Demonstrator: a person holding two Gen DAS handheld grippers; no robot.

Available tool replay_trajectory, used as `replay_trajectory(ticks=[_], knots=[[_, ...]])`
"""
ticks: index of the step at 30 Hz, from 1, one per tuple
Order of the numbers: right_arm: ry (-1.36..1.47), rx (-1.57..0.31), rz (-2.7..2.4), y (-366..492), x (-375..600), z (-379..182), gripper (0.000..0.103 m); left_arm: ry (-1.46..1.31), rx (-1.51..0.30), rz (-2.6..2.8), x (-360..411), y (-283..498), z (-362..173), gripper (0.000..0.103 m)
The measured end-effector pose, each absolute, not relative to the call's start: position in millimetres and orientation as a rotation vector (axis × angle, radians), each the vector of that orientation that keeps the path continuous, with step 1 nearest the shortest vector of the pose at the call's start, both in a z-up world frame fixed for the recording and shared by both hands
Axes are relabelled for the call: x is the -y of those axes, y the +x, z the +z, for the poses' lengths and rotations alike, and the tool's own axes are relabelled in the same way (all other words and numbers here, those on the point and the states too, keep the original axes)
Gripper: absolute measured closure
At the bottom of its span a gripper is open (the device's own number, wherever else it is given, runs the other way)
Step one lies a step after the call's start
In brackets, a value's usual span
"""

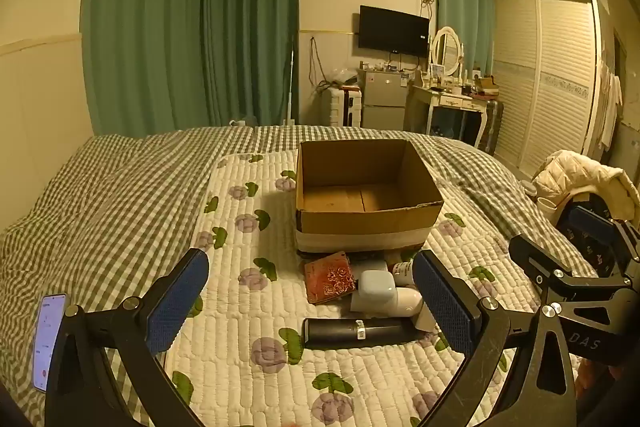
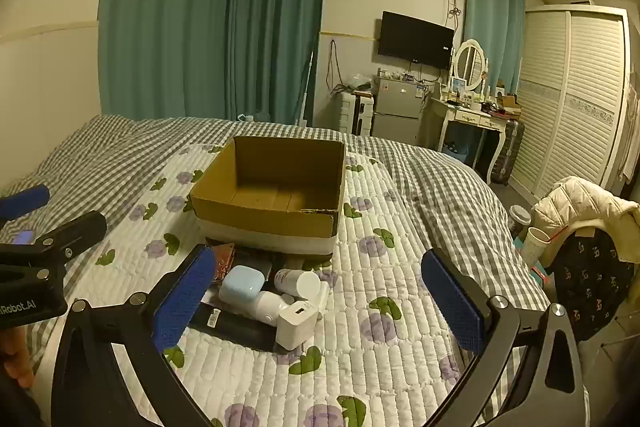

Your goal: Organize rigid objects

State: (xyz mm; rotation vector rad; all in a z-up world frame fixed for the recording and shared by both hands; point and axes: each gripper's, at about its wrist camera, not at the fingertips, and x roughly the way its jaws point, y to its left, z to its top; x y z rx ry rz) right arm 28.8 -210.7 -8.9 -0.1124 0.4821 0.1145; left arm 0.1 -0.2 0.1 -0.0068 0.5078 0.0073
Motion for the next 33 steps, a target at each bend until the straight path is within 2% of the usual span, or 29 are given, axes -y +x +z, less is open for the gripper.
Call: replay_trajectory(ticks=[33], knots=[[-0.133, -0.506, 0.112, 32, 207, -18, 0.0, -0.002, -0.513, 0.012, -1, 0, -5, 0.0]])
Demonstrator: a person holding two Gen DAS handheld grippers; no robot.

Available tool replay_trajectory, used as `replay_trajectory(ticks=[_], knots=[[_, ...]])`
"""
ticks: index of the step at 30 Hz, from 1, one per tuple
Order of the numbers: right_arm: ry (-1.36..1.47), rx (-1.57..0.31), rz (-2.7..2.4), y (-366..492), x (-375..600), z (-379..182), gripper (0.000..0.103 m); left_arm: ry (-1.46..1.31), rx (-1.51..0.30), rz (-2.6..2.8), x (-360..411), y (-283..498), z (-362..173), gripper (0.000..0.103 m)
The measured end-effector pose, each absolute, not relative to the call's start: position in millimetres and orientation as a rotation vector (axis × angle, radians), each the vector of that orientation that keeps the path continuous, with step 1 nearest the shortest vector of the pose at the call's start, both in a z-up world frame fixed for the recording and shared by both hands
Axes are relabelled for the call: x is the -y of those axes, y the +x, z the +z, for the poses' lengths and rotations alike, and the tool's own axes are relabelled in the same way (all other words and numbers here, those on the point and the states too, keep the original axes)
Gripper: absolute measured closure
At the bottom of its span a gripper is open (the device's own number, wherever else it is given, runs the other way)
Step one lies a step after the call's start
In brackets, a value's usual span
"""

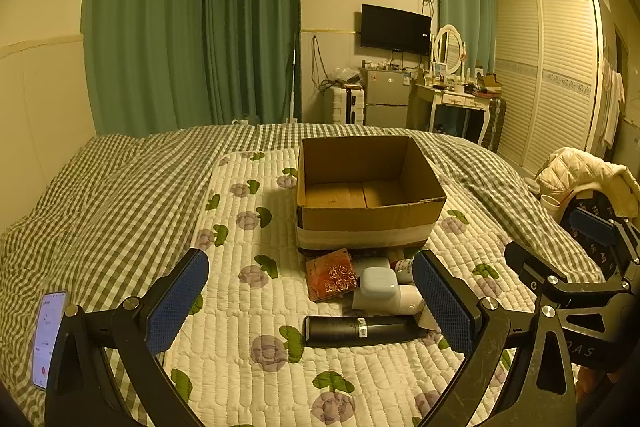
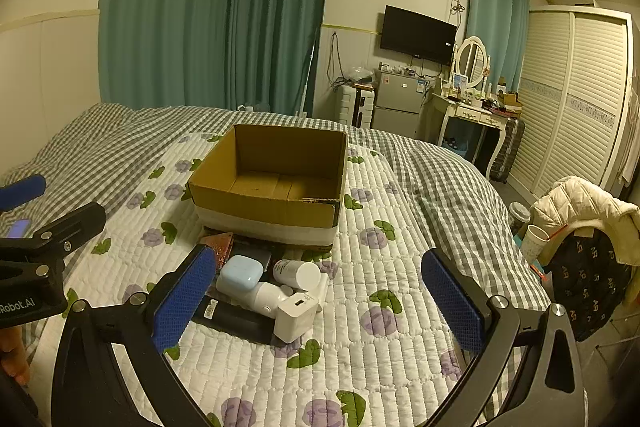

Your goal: Organize rigid objects

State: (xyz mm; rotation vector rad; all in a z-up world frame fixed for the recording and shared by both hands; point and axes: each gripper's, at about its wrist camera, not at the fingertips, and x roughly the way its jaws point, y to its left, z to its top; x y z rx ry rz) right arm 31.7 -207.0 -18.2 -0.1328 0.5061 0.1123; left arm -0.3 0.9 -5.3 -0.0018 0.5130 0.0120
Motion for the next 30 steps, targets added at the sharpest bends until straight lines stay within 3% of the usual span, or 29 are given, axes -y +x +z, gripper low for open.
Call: replay_trajectory(ticks=[30], knots=[[-0.131, -0.52, 0.129, 32.2, 208.3, -19.5, 0.0, 0.007, -0.515, 0.025, 3.5, 2.2, -8.2, 0.0]])
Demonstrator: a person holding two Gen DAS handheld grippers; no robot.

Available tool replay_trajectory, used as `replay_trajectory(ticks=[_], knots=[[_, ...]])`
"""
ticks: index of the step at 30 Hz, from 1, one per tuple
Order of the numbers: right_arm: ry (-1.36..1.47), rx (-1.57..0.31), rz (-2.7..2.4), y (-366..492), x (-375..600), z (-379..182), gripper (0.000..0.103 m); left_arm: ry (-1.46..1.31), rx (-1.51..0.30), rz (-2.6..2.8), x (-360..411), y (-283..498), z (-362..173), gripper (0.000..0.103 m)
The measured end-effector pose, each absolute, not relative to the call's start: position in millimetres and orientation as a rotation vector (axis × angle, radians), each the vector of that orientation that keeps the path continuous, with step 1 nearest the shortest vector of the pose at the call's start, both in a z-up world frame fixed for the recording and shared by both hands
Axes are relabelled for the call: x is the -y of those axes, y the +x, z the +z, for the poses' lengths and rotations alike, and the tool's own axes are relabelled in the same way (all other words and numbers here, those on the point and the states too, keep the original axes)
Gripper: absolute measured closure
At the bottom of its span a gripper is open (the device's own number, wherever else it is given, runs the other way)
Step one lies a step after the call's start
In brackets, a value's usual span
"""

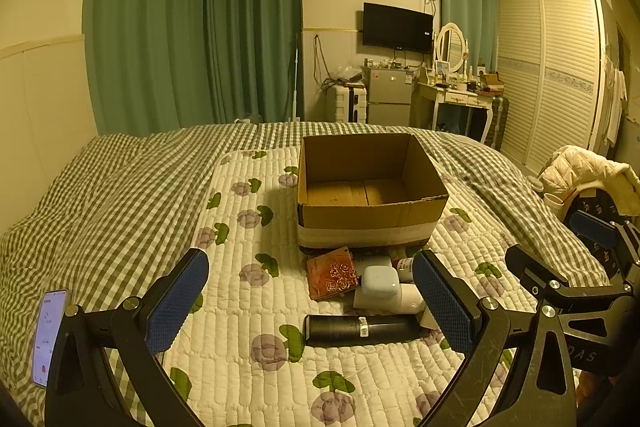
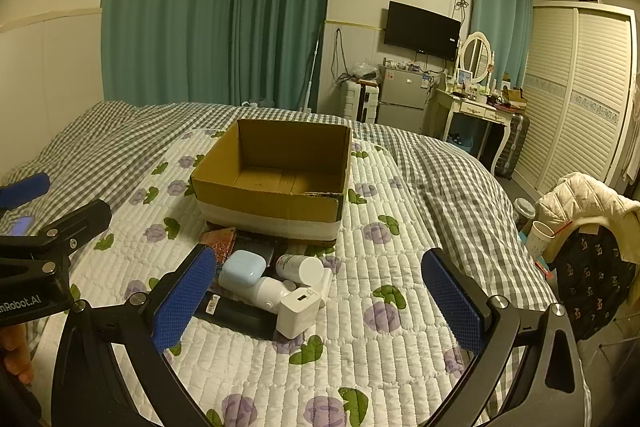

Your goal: Organize rigid objects

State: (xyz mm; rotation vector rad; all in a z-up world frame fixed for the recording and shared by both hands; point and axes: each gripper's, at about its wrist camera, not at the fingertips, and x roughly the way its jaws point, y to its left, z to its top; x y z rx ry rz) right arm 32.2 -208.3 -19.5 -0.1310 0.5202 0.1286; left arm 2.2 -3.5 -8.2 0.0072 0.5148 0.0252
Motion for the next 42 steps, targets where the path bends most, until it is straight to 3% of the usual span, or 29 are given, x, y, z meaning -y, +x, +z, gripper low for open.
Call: replay_trajectory(ticks=[36, 42], knots=[[-0.166, -0.566, 0.114, 45, 206, -24, 0.0, -0.006, -0.543, 0.034, 3, 16, -10, 0.0], [-0.142, -0.705, 0.145, 77, 205, -52, 0.0, 0.002, -0.607, 0.059, 3, 40, -40, 0.0]])
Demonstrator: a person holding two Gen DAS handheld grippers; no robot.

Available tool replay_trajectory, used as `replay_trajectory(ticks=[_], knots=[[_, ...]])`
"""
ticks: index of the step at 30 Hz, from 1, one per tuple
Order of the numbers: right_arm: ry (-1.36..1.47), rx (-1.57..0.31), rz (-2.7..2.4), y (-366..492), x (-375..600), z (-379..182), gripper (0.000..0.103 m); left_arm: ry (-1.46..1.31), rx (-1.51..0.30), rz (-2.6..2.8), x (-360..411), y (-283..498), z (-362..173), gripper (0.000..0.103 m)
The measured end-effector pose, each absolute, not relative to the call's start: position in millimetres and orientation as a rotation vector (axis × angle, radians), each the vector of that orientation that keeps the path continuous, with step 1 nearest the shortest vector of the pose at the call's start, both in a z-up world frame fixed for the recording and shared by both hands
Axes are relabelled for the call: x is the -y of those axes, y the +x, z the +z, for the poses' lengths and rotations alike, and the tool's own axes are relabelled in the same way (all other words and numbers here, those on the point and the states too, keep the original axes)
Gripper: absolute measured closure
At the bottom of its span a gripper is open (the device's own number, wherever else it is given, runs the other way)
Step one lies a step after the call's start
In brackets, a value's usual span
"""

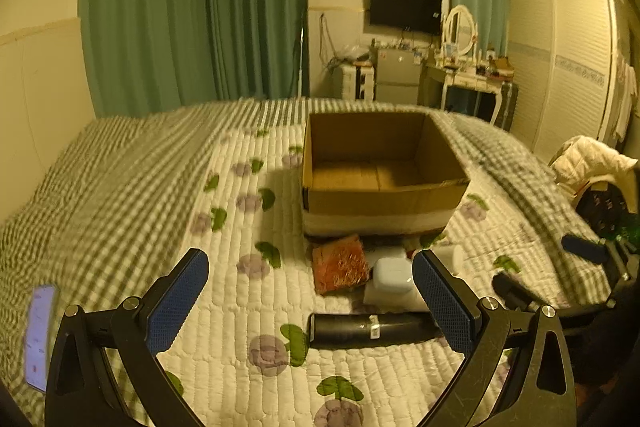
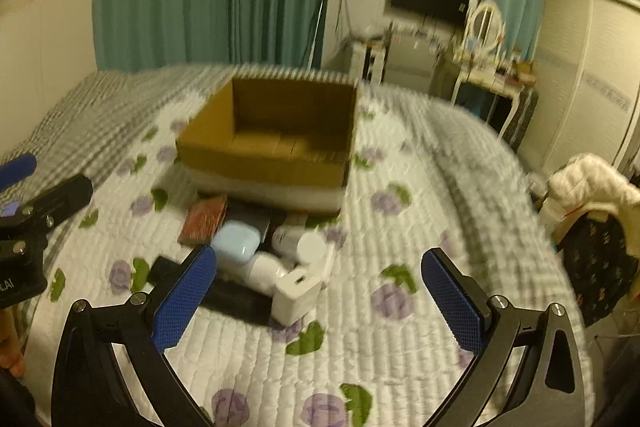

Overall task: Organize rigid objects
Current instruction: 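Grasp the white charger with the right tool while the left tool grasps the blue earbud case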

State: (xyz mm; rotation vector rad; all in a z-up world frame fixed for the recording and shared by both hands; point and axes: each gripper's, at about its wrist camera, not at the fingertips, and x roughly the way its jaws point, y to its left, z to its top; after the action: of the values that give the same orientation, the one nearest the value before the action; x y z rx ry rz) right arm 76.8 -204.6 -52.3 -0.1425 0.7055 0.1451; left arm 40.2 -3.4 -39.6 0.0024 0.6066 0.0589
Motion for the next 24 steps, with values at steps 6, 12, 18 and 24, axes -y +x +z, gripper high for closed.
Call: replay_trajectory(ticks=[6, 12, 18, 24], knots=[[-0.147, -0.873, 0.129, 106, 196, -109, 0.007, 0.014, -0.692, 0.077, 2, 63, -83, 0.0], [-0.028, -0.97, 0.125, 137, 200, -142, 0.024, 0.04, -0.745, 0.086, 3, 83, -111, 0.0], [0.096, -1.024, 0.125, 152, 208, -155, 0.063, 0.023, -0.772, 0.061, 11, 98, -129, 0.0], [0.078, -0.938, 0.066, 145, 215, -129, 0.072, -0.024, -0.783, -0.008, 32, 111, -137, 0.0]])
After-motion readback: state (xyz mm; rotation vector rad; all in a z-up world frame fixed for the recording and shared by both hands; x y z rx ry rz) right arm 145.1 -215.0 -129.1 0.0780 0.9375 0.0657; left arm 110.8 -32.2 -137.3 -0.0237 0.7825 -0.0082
